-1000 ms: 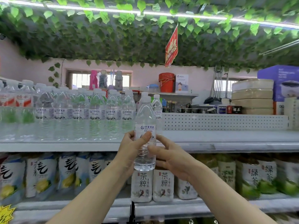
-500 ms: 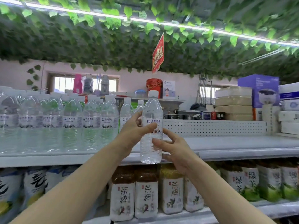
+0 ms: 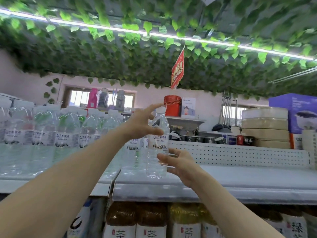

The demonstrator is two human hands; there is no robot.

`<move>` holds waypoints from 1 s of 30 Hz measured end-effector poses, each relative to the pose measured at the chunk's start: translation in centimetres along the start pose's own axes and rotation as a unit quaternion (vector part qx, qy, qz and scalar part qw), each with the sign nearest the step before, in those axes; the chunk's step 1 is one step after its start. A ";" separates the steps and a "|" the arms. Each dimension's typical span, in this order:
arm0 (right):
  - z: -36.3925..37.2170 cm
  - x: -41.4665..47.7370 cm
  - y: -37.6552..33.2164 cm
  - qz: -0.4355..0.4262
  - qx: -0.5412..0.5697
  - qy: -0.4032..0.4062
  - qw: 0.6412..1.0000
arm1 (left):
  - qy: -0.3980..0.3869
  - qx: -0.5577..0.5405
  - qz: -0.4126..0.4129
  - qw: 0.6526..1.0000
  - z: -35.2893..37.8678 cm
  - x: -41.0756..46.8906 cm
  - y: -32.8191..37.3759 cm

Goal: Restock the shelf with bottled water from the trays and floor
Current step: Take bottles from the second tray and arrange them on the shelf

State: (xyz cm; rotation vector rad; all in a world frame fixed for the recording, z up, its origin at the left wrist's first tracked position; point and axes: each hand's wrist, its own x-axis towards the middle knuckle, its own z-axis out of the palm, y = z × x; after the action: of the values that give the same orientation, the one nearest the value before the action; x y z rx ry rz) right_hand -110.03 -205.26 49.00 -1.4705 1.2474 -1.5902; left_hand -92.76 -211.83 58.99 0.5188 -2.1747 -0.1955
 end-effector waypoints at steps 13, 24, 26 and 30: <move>-0.4 6.7 3.0 0.040 -0.037 -0.059 0.997 | 0.058 0.125 -0.010 0.990 2.4 2.4 -5.9; -0.3 8.1 3.4 0.029 -0.068 -0.063 0.995 | 0.060 0.173 -0.023 0.983 2.7 2.5 -6.1; -0.4 8.0 3.4 0.033 -0.068 -0.064 0.995 | 0.060 0.189 -0.018 0.980 2.7 2.3 -6.1; -0.3 7.6 3.4 0.042 -0.070 -0.055 0.995 | 0.054 0.228 -0.018 0.972 2.7 2.3 -5.9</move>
State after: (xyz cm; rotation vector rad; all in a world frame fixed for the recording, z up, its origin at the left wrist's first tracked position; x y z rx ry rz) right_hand -112.14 -213.28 48.77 -1.5483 1.3616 -1.3727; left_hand -94.37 -218.27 57.14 0.8057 -2.1032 0.3170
